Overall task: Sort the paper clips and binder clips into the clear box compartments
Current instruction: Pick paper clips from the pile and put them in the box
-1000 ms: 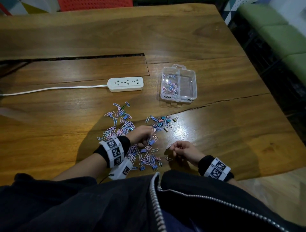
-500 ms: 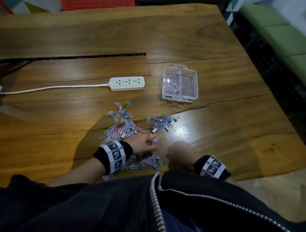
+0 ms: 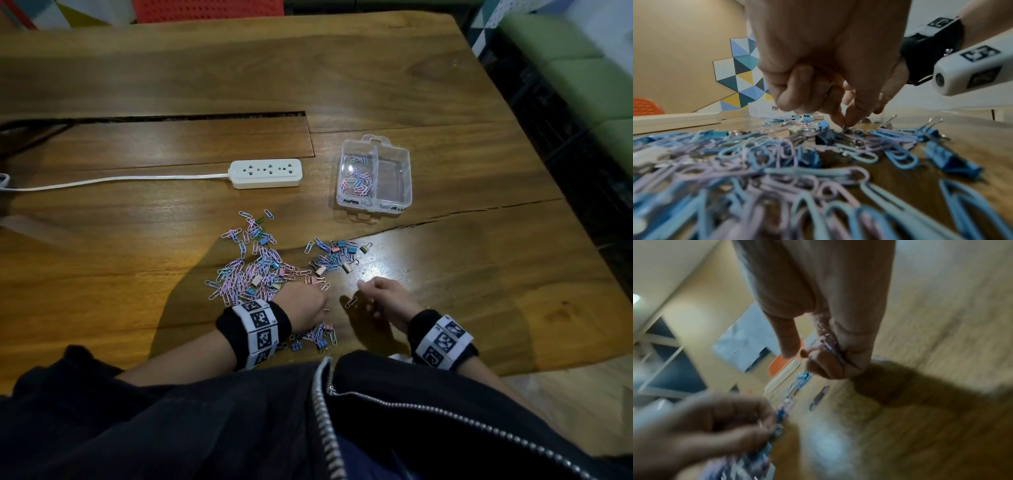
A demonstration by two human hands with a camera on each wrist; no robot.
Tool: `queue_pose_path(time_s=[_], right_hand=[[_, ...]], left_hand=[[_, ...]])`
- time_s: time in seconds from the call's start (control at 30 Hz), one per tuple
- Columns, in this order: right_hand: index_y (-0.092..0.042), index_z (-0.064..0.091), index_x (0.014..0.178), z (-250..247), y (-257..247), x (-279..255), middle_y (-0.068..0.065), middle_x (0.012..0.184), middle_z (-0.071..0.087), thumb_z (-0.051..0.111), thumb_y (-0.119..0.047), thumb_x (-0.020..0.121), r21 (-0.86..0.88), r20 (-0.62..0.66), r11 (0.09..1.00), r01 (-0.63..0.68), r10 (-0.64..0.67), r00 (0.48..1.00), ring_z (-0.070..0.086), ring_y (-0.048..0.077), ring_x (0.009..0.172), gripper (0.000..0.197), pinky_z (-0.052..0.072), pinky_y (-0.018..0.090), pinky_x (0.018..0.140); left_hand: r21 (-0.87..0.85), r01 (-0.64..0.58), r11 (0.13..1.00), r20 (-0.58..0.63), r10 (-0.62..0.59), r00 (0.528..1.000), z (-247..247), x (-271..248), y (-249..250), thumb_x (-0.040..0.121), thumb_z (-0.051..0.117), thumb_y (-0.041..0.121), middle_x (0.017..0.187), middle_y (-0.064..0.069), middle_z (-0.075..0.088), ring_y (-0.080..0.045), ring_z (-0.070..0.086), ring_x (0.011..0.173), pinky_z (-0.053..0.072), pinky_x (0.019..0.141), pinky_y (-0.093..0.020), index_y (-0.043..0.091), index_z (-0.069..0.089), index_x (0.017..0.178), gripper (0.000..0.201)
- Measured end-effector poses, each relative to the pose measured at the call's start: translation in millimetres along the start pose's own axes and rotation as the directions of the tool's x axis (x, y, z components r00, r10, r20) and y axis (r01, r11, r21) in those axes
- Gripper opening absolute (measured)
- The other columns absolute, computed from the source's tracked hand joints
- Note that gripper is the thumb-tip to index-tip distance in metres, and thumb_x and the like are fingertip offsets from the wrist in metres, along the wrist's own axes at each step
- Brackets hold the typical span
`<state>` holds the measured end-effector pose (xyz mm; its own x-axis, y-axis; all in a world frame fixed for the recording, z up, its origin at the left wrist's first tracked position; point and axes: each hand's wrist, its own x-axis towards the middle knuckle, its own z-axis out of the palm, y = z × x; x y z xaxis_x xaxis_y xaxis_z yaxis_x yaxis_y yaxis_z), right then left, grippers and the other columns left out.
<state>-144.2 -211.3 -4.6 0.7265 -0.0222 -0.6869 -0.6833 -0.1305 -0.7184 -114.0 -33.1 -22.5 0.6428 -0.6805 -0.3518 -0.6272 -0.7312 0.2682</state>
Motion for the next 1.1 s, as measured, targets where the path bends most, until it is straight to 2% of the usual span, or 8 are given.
queue_pose_path(time_s=[0.13, 0.23, 0.3, 0.4, 0.63, 0.8, 0.97, 1.1], right_hand=[[-0.021, 0.046, 0.075, 11, 7, 1, -0.006, 0.079, 0.053, 0.067, -0.015, 0.08, -0.507, -0.03, 0.849, 0.152, -0.194, 0.981, 0.05, 0.008, 0.072, 0.022, 0.04, 0.019, 0.064], [-0.021, 0.05, 0.082, 14, 10, 2, -0.004, 0.096, 0.05, 0.065, -0.015, 0.081, -0.703, 0.043, 0.678, 0.214, -0.26, 0.965, 0.049, 0.014, 0.091, 0.016, 0.036, 0.023, 0.079], [-0.019, 0.048, 0.082, 16, 10, 2, -0.004, 0.096, 0.045, 0.06, -0.019, 0.085, -0.771, 0.088, 0.594, 0.228, -0.255, 0.963, 0.045, 0.014, 0.091, 0.012, 0.032, 0.022, 0.079], [-0.018, 0.046, 0.079, 18, 8, 0, -0.004, 0.091, 0.04, 0.053, -0.023, 0.09, -0.795, 0.088, 0.57, 0.207, -0.23, 0.969, 0.041, 0.012, 0.086, 0.014, 0.032, 0.019, 0.076], [-0.018, 0.049, 0.082, 9, 4, -6, -0.005, 0.069, 0.054, 0.044, -0.002, 0.092, -0.298, 0.078, 0.941, 0.162, -0.146, 0.986, 0.053, 0.002, 0.062, 0.02, 0.042, 0.017, 0.065], [-0.021, 0.054, 0.079, 20, 4, -10, -0.002, 0.073, 0.052, 0.038, -0.008, 0.095, -0.193, 0.134, 0.98, 0.052, -0.027, 0.991, 0.044, 0.01, 0.062, 0.026, 0.033, 0.02, 0.055], [-0.027, 0.04, 0.068, 42, 18, -10, -0.004, 0.074, 0.05, 0.065, -0.019, 0.082, -0.564, 0.168, 0.802, 0.194, -0.119, 0.979, 0.047, 0.012, 0.072, 0.03, 0.036, 0.016, 0.059], [-0.023, 0.043, 0.073, 47, 21, -5, -0.003, 0.086, 0.049, 0.069, -0.021, 0.077, -0.68, 0.102, 0.687, 0.257, -0.258, 0.961, 0.045, 0.014, 0.079, 0.027, 0.032, 0.018, 0.058]], left_hand=[[-0.373, 0.103, 0.922, 0.002, -0.111, 0.994, -5, 0, -9, 0.096, 0.036, 0.025, 0.072, 0.004, 0.045, -0.012, 0.042, 0.066, 0.041, 0.064, -0.023, 0.012, 0.049, 0.085, 0.021], [-0.907, 0.225, 0.354, 0.175, -0.169, 0.97, -11, -8, -18, 0.095, 0.035, 0.017, 0.058, 0.006, 0.041, -0.007, 0.037, 0.05, 0.037, 0.049, -0.018, 0.013, 0.042, 0.071, 0.025], [-0.967, 0.247, -0.065, 0.25, -0.057, 0.966, -12, -14, -23, 0.082, 0.039, 0.02, 0.048, 0.009, 0.041, -0.005, 0.035, 0.038, 0.031, 0.037, -0.014, 0.014, 0.04, 0.063, 0.02], [-0.935, 0.248, -0.254, 0.261, -0.017, 0.965, -10, -16, -27, 0.08, 0.04, 0.025, 0.045, 0.008, 0.039, -0.007, 0.034, 0.036, 0.031, 0.034, -0.013, 0.014, 0.037, 0.059, 0.023], [-0.917, 0.39, -0.088, 0.395, -0.046, 0.918, -9, -15, -23, 0.091, 0.044, 0.015, 0.049, 0.007, 0.051, -0.004, 0.04, 0.034, 0.028, 0.029, -0.011, 0.015, 0.048, 0.068, 0.023], [-0.911, 0.411, 0.02, 0.408, -0.079, 0.909, -10, -17, -19, 0.091, 0.046, 0.018, 0.054, 0.007, 0.051, -0.003, 0.039, 0.036, 0.027, 0.031, -0.012, 0.014, 0.053, 0.071, 0.022], [-0.632, 0.305, 0.712, 0.261, -0.175, 0.949, -5, -17, -11, 0.08, 0.066, 0.03, 0.063, 0.008, 0.045, -0.008, 0.041, 0.057, 0.033, 0.053, -0.021, 0.022, 0.044, 0.063, 0.029], [-0.247, 0.199, 0.948, 0.115, -0.175, 0.978, -2, -21, -2, 0.075, 0.067, 0.045, 0.08, 0.006, 0.056, -0.017, 0.054, 0.078, 0.041, 0.063, -0.026, 0.021, 0.05, 0.087, 0.031]])
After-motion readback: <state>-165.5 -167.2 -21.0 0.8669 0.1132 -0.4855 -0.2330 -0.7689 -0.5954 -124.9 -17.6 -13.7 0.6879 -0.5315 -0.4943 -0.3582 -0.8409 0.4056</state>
